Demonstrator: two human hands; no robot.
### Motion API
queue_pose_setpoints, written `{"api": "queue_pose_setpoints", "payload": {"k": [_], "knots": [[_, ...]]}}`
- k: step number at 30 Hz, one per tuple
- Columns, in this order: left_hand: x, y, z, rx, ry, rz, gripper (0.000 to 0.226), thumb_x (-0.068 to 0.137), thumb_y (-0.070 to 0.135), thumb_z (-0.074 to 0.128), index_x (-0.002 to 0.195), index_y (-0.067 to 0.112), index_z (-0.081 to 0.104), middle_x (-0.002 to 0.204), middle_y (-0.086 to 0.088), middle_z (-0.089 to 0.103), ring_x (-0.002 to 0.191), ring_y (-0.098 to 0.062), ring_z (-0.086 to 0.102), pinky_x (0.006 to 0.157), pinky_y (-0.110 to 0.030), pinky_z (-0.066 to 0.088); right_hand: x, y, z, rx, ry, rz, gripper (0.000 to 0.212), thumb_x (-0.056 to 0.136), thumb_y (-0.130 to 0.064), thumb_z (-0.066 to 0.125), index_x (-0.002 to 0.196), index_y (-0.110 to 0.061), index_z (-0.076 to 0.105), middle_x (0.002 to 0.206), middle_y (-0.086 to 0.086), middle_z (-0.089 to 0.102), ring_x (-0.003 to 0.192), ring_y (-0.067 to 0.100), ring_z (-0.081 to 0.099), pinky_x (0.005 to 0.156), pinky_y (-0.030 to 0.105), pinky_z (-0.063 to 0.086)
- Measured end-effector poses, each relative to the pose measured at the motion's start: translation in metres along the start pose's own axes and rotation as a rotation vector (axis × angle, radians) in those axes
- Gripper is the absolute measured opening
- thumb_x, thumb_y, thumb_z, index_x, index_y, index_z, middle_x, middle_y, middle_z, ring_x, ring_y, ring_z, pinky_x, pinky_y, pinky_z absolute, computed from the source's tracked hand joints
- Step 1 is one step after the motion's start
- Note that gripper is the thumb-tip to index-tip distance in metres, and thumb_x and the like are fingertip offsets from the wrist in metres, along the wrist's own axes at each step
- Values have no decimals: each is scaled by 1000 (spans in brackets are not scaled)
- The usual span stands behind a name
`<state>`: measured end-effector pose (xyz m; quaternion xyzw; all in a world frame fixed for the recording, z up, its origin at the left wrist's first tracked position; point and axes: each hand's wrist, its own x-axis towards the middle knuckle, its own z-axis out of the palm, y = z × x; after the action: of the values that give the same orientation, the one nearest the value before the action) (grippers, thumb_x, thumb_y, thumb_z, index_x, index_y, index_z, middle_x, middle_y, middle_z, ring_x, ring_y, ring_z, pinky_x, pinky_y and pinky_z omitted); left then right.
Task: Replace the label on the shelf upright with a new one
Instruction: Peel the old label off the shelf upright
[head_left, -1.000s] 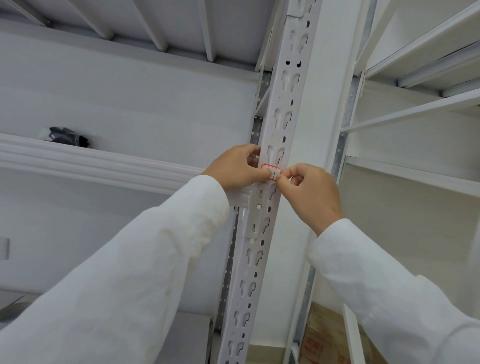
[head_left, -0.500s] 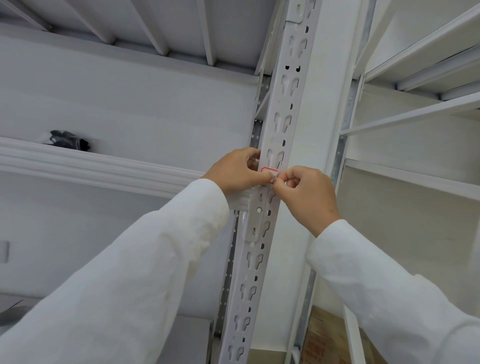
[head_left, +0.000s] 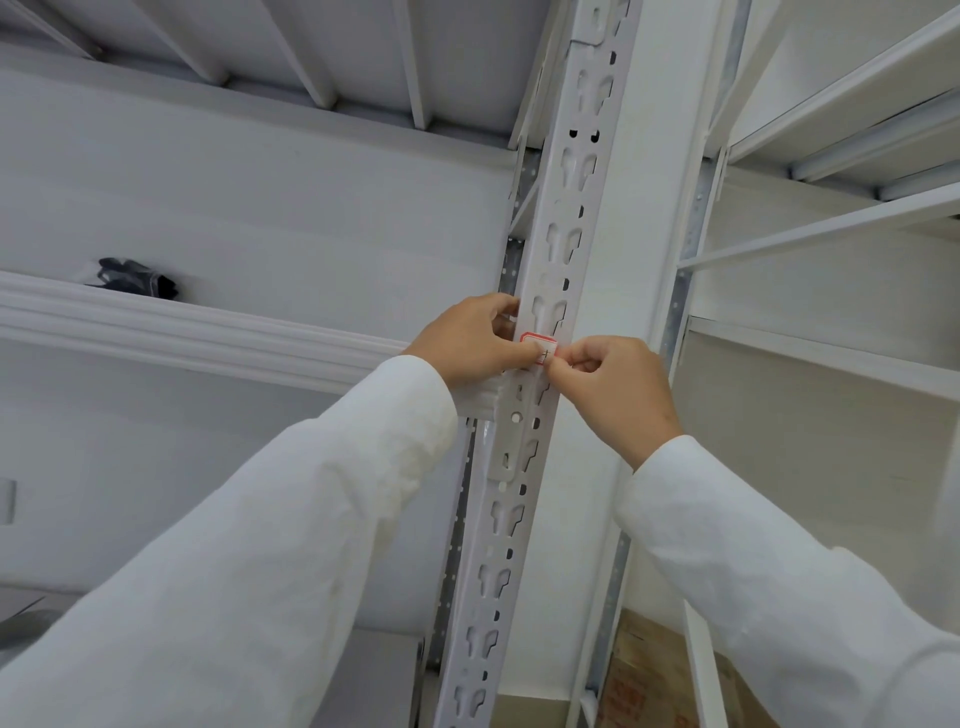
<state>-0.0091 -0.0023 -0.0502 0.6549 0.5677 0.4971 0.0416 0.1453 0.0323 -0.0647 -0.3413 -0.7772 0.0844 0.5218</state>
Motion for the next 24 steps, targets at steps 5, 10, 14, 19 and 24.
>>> {"api": "queue_pose_setpoints", "payload": {"k": [5, 10, 14, 19, 24], "knots": [[-1, 1, 0, -4, -2, 8, 63, 61, 41, 67, 120, 21, 60, 107, 1, 73, 98, -16, 69, 99, -42, 50, -2, -2, 2, 32, 11, -38, 18, 78, -27, 64, 60, -23, 61, 47, -8, 46, 49, 10, 42, 53, 24, 35], [-1, 1, 0, 2, -2, 9, 63, 61, 41, 65, 121, 21, 60, 106, 1, 73, 99, -17, 69, 99, -43, 50, -4, -2, 2, 12, 28, -107, 14, 79, -28, 65, 68, -19, 65, 48, -8, 46, 49, 10, 42, 52, 24, 35], [-1, 1, 0, 0, -2, 2, 68, 60, 44, 66, 124, 22, 58, 109, 1, 72, 101, -18, 69, 99, -43, 50, -3, 1, 1, -52, 42, -114, 14, 79, -33, 63, 68, -24, 64, 51, -8, 50, 55, 13, 47, 53, 24, 37], [-2, 2, 1, -5, 0, 7, 65, 61, 48, 67, 122, 23, 59, 106, 1, 73, 99, -19, 69, 96, -46, 52, -2, -1, -2, -11, 124, -50, 20, 75, -43, 63, 68, -25, 66, 54, -7, 54, 57, 11, 51, 51, 23, 35], [-3, 2, 0, 3, 3, 13, 64, 62, 46, 64, 121, 23, 60, 106, 2, 73, 99, -17, 69, 97, -43, 51, 2, -11, -1, 16, 111, -2, 13, 74, -37, 63, 68, -26, 67, 65, -8, 65, 70, 14, 60, 60, 24, 45]]}}
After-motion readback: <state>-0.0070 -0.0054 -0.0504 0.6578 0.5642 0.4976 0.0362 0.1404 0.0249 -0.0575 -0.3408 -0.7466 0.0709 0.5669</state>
